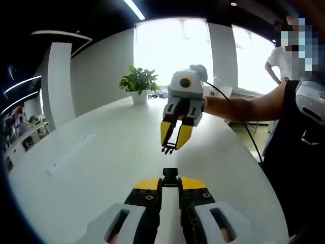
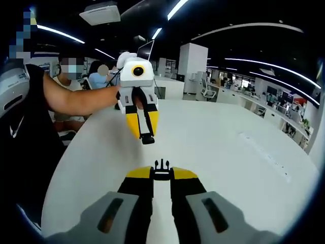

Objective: Snap the two parts of the plastic buckle together until the buckle closes and remains connected.

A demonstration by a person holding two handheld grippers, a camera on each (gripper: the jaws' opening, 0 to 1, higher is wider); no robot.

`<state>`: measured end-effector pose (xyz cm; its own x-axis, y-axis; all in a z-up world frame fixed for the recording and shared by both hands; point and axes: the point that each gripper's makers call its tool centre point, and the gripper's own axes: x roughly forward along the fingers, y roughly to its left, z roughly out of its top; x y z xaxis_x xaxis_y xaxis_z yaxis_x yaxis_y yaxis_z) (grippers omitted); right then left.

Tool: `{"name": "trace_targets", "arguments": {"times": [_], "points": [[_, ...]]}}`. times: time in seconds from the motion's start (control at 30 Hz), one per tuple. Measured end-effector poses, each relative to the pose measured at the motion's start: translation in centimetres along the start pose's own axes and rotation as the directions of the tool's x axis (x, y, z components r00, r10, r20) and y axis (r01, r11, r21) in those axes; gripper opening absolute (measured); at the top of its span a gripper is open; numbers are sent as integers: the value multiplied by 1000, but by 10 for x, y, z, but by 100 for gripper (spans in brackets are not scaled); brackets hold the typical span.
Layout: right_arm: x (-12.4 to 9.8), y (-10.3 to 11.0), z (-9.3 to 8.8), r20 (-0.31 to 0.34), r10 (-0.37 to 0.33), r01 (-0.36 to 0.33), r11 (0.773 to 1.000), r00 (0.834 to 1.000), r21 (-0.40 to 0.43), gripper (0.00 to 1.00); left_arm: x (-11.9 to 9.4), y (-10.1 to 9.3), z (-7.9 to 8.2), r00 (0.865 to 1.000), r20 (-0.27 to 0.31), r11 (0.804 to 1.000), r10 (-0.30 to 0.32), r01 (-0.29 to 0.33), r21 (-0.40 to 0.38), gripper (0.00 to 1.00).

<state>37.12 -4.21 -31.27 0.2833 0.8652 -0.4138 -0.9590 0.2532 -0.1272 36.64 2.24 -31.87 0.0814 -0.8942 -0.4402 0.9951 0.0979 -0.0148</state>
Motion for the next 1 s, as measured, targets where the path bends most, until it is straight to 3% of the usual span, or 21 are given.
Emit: {"name": "trace_targets", "arguments": {"times": [1.0], "points": [[2,12,-3,-3,12,-12,1000,1000,0,11,0,-8,-8,1000,-2,1000,-11,11,-6,11]]}}
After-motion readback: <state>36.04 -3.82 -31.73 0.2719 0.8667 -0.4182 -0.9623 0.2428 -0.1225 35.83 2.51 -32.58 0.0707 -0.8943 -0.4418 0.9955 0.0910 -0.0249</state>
